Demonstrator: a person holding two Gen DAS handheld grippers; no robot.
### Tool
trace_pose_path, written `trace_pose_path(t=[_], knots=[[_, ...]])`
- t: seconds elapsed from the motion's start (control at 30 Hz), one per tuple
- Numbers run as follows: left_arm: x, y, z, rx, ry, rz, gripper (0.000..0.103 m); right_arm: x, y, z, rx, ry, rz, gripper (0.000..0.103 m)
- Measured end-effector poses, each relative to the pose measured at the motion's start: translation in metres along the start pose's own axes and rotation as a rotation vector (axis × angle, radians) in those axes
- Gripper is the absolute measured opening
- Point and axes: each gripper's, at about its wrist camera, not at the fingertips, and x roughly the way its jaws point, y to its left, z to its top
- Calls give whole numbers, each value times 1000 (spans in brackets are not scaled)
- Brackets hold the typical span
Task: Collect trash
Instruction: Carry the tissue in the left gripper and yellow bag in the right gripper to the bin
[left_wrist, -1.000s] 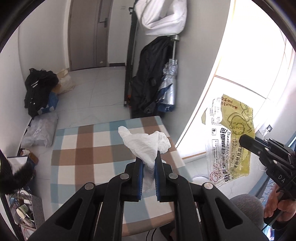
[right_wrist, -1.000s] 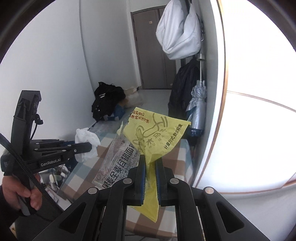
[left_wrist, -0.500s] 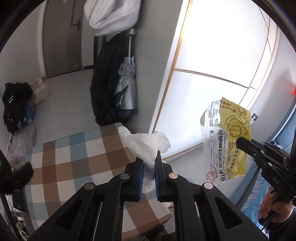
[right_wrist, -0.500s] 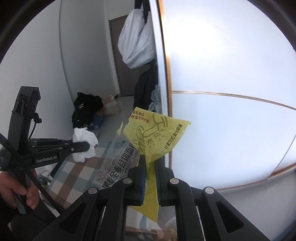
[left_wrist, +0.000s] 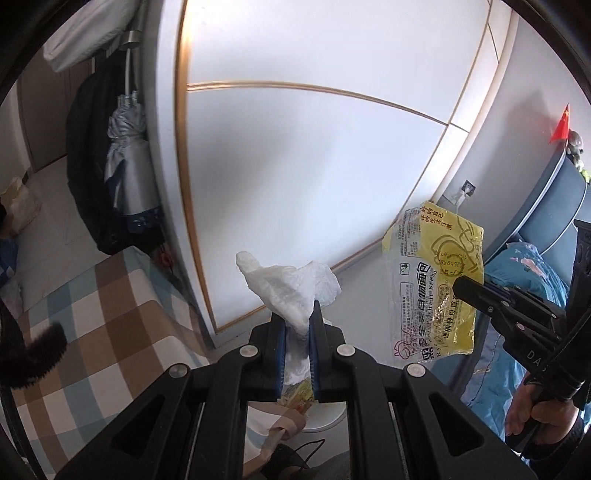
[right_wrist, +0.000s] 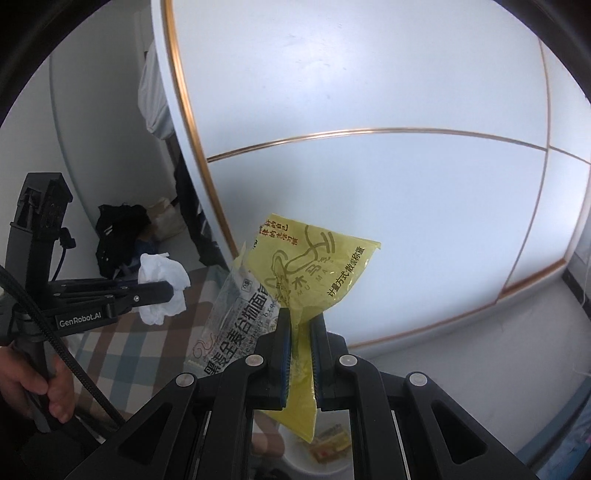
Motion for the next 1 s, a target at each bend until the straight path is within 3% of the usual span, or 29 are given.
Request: trace_pose_path(t=[0.27,0.63,0.73,1.0], knots=[[64,-17,-6,64,99,-23,6,36,-45,-31,103,87,-47,9],[149,-27,-27,67,325,-42,6,102,-78,-97,190,267,-78,9],[173,-31,-32,58,423,-45,6,117,-89,-119,230,319,-70,9],[208,-37,-50,37,591,-52,6,148,-112,-166,349,438,-39,9]])
